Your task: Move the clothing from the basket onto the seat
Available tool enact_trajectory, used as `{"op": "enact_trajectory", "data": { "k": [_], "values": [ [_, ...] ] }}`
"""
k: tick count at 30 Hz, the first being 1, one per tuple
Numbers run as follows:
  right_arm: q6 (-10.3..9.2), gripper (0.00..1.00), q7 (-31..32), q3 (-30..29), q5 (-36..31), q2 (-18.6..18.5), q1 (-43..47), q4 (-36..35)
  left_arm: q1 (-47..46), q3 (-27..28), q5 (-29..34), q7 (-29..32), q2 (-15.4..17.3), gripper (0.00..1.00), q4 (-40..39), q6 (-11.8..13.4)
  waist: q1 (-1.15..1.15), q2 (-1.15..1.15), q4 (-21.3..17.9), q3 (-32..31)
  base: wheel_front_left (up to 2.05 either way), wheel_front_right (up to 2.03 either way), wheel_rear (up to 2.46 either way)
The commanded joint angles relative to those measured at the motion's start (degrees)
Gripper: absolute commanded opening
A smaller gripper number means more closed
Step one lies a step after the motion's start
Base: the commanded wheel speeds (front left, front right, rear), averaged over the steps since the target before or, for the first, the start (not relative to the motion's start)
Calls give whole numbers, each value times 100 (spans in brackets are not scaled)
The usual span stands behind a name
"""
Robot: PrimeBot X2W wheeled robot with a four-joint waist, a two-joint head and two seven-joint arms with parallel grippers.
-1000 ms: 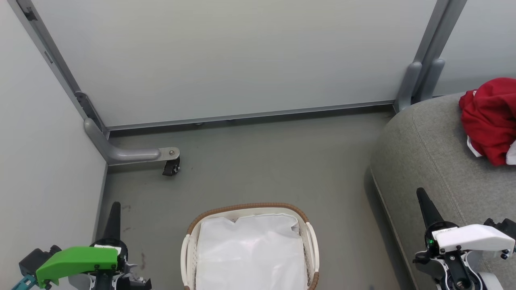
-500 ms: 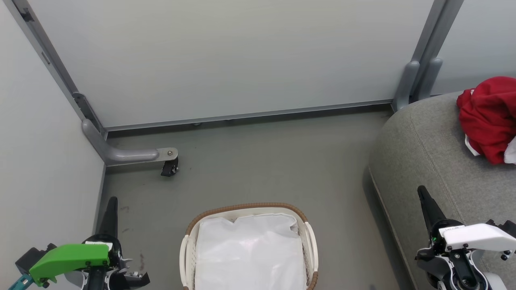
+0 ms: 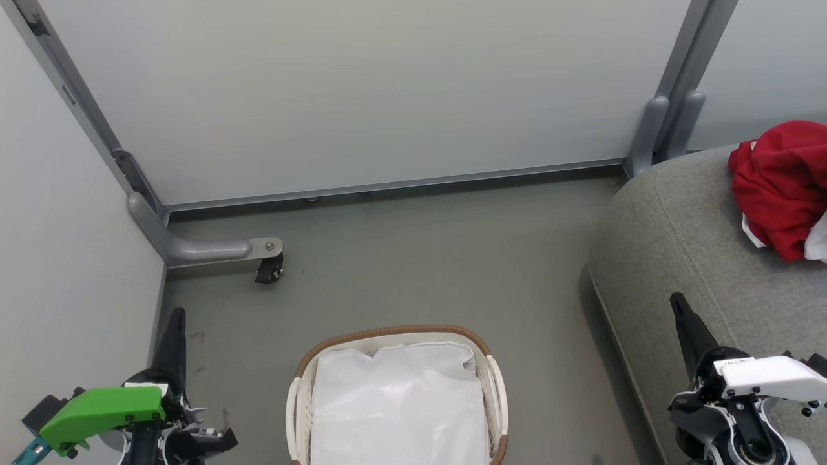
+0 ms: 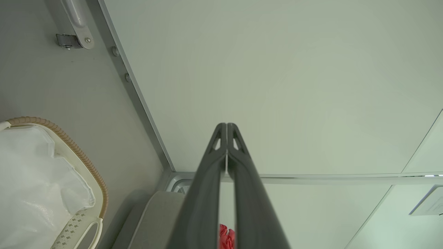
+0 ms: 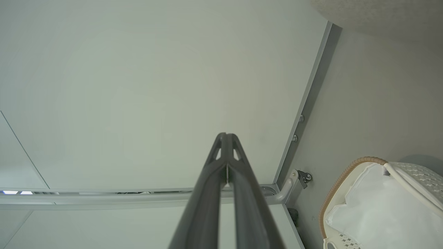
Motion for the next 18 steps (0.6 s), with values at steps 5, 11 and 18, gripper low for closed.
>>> {"op": "enact_trajectory", "data": {
  "k": [5,11,18],
  "values": [
    [-4,0,79,-35,274,-37,-68,-46,-120,60,-259,70,27,0,-53,-47,0,0,-14,2,0,0,0],
    [-3,0,103,-41,342,-37,-68,-50,-113,67,-315,93,27,0,-54,-45,0,0,-21,3,0,0,0],
    [-3,0,102,-40,343,-37,-67,-50,-113,67,-315,93,27,0,-55,-45,0,0,-21,3,0,0,0]
  ]
}}
